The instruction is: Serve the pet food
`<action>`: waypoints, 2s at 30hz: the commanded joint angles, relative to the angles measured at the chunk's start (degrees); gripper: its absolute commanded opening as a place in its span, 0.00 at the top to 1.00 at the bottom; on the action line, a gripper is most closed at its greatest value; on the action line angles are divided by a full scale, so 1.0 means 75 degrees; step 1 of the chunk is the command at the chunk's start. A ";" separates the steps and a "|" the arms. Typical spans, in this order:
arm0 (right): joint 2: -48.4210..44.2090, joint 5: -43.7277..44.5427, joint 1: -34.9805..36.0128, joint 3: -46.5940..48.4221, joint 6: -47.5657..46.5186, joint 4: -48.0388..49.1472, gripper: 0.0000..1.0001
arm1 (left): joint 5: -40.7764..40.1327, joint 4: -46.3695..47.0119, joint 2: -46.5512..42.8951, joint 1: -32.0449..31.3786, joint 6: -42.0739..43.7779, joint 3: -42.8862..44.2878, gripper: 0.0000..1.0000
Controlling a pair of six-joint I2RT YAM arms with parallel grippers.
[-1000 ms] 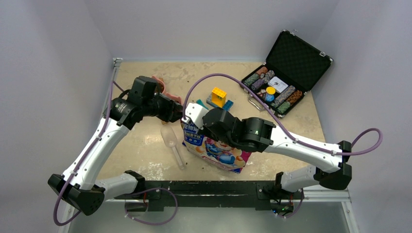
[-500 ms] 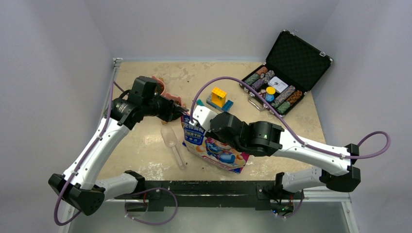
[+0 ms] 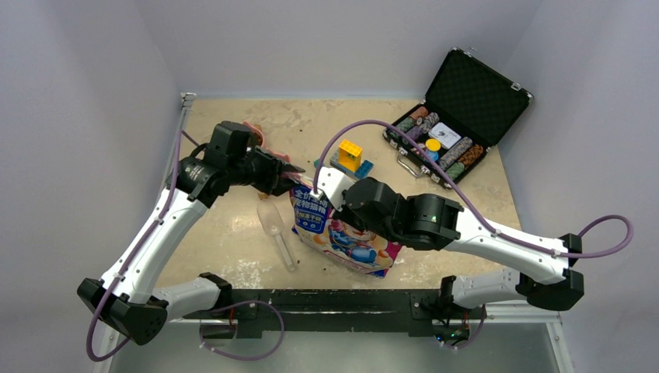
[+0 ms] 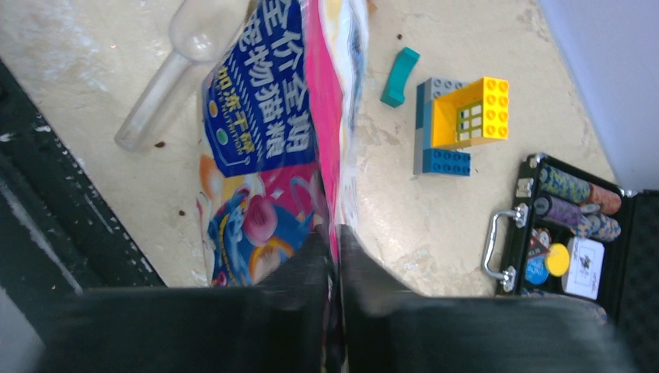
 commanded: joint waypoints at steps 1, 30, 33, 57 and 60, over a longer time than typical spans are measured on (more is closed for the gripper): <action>-0.0525 -0.0202 -0.0006 0.0154 0.0270 0.0020 0.63 | 0.0323 0.0104 -0.0223 0.0039 -0.0209 0.0229 0.37; -0.0472 0.0461 0.0006 -0.0546 -0.0284 0.0464 0.97 | -0.0030 0.1557 0.0542 -0.2376 -0.1582 0.0117 0.75; -0.0449 0.0658 0.0017 -0.0562 -0.0203 0.0201 1.00 | -0.0137 0.1626 0.0326 -0.2364 -0.1767 -0.0064 0.99; -0.2683 -0.0480 -0.0134 -0.2211 0.1574 0.0068 1.00 | -0.1317 0.1697 -0.1129 -0.1551 -0.2264 -0.1129 1.00; -0.2798 -0.0502 -0.0135 -0.2408 0.1663 0.0683 1.00 | -0.1763 0.2414 -0.1595 -0.1605 -0.2885 -0.1634 1.00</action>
